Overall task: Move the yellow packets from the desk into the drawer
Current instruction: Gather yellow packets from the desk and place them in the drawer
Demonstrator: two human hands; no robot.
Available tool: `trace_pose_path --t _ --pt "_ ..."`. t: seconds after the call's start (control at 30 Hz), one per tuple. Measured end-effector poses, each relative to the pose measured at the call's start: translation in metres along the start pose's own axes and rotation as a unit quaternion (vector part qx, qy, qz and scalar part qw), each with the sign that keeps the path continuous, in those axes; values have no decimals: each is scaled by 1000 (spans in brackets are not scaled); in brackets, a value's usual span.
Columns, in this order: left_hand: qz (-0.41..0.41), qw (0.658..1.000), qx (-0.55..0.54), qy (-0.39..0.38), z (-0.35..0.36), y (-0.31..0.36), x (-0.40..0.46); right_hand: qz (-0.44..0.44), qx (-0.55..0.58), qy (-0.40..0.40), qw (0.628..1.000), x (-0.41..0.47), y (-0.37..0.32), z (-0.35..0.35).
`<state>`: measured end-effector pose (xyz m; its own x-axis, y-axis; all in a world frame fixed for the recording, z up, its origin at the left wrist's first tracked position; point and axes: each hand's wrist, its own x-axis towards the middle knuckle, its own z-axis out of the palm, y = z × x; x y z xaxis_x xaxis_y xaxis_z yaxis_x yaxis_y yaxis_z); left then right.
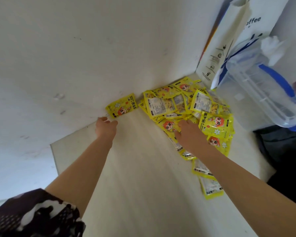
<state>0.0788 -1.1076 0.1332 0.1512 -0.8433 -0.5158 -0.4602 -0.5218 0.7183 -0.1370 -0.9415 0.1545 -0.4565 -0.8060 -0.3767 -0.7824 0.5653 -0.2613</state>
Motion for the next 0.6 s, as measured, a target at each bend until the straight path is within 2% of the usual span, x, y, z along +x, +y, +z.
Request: trace_pose_path --t 0.27,0.4,0.6 --pt "-31 996 -85 -14 24 6 17 30 -27 42 998 15 -9 16" --pt "-46 995 -79 40 33 5 13 50 -36 59 996 20 -10 24" --pt "-63 992 -92 50 34 -3 -7 68 -26 71 995 14 -11 30"
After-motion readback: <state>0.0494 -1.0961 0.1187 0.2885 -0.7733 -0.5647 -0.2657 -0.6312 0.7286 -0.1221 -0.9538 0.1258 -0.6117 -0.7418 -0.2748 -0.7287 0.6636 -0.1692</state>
